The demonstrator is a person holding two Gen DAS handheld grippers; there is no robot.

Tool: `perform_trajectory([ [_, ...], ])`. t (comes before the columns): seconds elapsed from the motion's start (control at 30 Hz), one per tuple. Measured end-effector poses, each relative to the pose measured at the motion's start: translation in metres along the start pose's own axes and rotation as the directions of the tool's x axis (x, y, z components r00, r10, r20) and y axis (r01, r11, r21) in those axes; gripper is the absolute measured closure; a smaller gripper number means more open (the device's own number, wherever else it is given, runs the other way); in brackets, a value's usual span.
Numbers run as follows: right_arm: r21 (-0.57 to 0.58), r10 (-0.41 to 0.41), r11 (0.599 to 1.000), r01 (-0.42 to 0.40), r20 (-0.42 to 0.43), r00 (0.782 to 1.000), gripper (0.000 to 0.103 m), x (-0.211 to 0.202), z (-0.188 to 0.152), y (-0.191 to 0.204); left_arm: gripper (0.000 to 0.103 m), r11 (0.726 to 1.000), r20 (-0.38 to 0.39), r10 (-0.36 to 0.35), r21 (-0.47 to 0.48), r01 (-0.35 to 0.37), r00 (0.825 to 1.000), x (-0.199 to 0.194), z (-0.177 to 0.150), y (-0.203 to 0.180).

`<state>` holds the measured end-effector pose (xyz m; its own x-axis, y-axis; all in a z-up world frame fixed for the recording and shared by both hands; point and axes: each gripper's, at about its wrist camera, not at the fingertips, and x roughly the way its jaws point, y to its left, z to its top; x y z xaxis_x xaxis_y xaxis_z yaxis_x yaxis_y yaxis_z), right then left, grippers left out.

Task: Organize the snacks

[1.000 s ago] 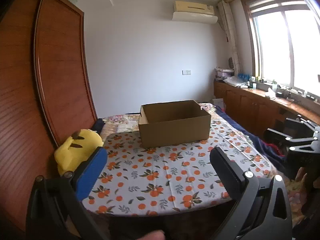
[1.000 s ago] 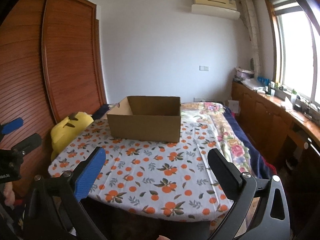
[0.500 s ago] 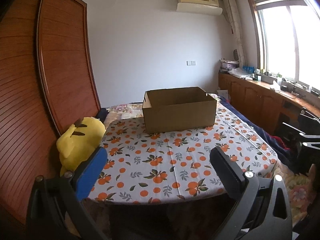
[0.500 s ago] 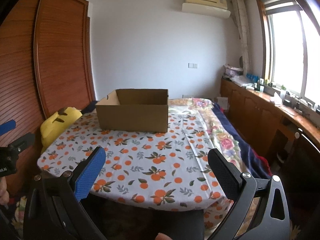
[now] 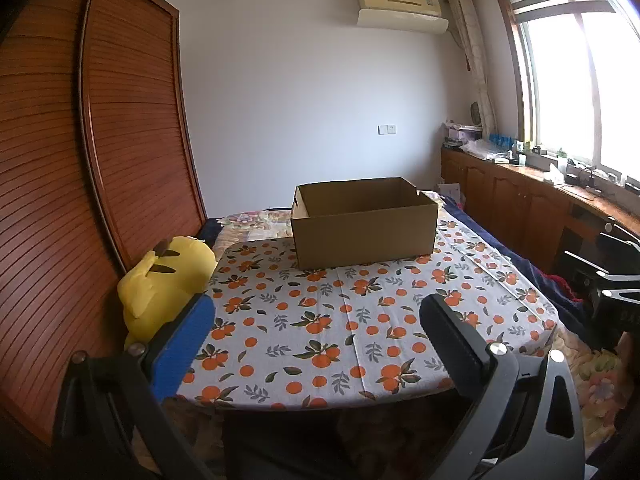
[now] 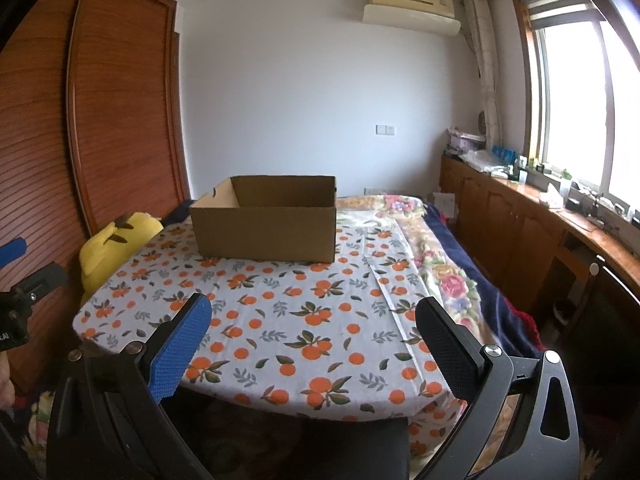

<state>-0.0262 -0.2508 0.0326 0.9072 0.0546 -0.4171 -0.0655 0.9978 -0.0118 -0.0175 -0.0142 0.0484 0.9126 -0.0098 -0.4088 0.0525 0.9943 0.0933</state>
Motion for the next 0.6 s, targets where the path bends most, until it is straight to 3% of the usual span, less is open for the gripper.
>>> perform_trajectory([
  [0.6,0.001,-0.005,1.000,0.005,0.004,1.000,0.000,-0.0013,0.0008,0.0008,0.000,1.000,0.017,0.012,-0.006,-0.012,1.000,-0.0033,0.0036,0.0047],
])
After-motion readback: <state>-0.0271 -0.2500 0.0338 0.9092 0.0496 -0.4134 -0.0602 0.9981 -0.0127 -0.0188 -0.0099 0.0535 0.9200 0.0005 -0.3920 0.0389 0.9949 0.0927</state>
